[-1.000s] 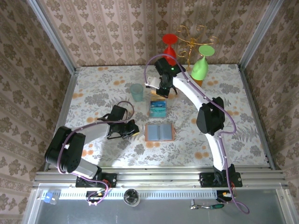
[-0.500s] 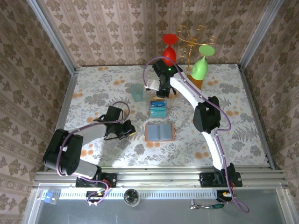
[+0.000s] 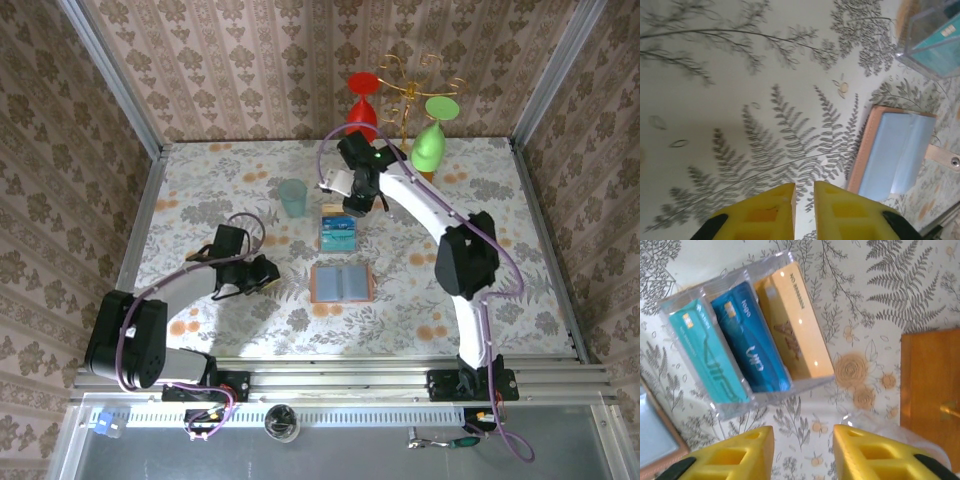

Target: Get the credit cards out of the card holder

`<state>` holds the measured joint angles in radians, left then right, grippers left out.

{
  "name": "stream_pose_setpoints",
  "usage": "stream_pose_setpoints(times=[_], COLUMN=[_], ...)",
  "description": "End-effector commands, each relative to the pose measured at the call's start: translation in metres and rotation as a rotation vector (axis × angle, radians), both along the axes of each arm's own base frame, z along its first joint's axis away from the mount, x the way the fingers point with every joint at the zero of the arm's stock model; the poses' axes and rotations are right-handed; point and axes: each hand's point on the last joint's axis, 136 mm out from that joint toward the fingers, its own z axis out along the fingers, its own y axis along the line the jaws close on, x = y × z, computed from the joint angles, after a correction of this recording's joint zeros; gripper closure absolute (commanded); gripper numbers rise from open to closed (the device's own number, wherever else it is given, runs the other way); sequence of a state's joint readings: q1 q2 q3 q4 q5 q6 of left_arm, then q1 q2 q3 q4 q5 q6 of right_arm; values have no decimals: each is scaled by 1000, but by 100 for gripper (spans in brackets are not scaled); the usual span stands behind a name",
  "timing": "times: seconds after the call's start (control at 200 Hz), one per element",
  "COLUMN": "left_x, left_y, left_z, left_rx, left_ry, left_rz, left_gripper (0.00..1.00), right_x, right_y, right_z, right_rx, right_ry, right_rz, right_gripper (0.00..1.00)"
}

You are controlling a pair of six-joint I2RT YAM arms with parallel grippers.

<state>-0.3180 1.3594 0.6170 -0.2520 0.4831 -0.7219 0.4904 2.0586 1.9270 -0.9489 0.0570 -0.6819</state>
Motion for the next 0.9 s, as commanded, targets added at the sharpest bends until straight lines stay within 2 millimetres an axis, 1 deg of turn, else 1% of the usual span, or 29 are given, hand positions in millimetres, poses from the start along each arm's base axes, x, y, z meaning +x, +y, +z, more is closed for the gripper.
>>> stream_pose_setpoints(times=[0.0,0.08,0.205,0.22,0.245,0.295,0.345,0.35,0.365,0.4,0.42,0.435,0.47,0.61,0.695,0.805,0.895], left_x=[6,13,22,23,24,26,29,29,29,31,31,32,32,37,41,46,51], left_y=[21,34,58,61,66,77,87,88,91,98,103,107,114,144,159,175,182], left_z=[10,15,26,28,30,34,39,39,41,43,45,46,49,58,65,73,75], left_rx=[100,143,231,241,260,299,334,337,348,377,401,419,455,605,680,746,755], left_ry=[-52,-88,-171,-180,-194,-219,-248,-249,-256,-273,-280,-286,-301,-351,-398,-471,-534], left_rz=[-17,2,39,44,53,70,93,95,101,114,125,135,148,196,230,279,294], left_gripper=[76,69,55,54,51,45,40,39,31,16,3,0,0,0,0,0,0], right_x=[1,-10,-26,-27,-31,-36,-41,-41,-43,-47,-44,-45,-47,-51,-50,-50,-49], right_y=[-11,-20,-40,-42,-46,-55,-64,-65,-68,-76,-79,-82,-89,-121,-142,-168,-187], right_z=[27,29,25,23,23,20,17,16,14,10,11,10,6,-9,-16,-32,-43], right_rx=[69,88,87,85,87,88,100,103,106,113,131,138,155,229,291,346,370], right_ry=[-111,-134,-177,-178,-187,-202,-217,-218,-222,-223,-245,-250,-258,-304,-344,-374,-397], right_rz=[-118,-162,-235,-244,-259,-293,-332,-336,-349,-382,-399,-417,-450,-587,-684,-800,-875], right_gripper=[56,49,39,37,30,26,18,17,14,10,7,3,0,0,0,0,0])
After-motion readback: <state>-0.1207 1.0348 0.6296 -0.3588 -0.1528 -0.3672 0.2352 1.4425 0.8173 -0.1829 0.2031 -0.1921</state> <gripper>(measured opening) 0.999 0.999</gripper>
